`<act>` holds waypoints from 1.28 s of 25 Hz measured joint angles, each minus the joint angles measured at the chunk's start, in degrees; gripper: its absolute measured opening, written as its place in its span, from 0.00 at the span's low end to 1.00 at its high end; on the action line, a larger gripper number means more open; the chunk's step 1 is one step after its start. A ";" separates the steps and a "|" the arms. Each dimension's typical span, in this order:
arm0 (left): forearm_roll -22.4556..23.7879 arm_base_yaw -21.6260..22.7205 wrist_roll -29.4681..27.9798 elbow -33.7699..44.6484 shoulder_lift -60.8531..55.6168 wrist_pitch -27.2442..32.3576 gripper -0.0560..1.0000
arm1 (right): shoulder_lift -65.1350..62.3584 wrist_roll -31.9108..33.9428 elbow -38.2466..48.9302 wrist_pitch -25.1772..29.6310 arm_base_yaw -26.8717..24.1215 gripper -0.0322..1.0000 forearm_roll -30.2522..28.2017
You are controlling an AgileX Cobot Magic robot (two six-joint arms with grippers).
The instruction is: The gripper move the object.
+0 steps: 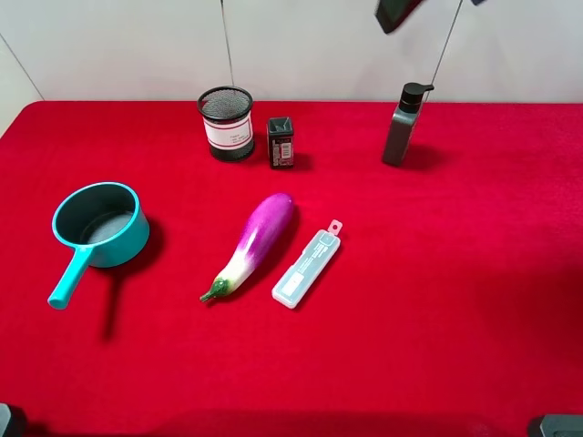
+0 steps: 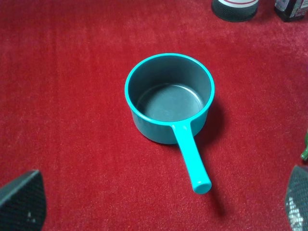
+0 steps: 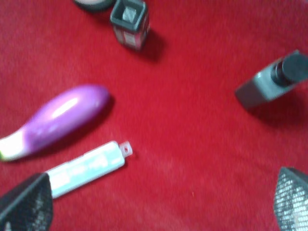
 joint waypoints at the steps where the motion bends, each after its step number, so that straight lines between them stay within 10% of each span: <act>1: 0.00 0.00 0.00 0.00 0.00 0.00 0.98 | -1.63 -0.48 1.72 0.00 0.00 0.70 0.00; 23: 0.00 0.00 0.00 0.00 0.00 0.00 0.98 | -41.80 -0.69 36.22 0.09 -0.33 0.70 1.01; 32: 0.00 0.00 0.00 0.00 0.00 0.00 0.98 | -61.90 -0.52 48.27 -3.78 -17.02 0.70 3.72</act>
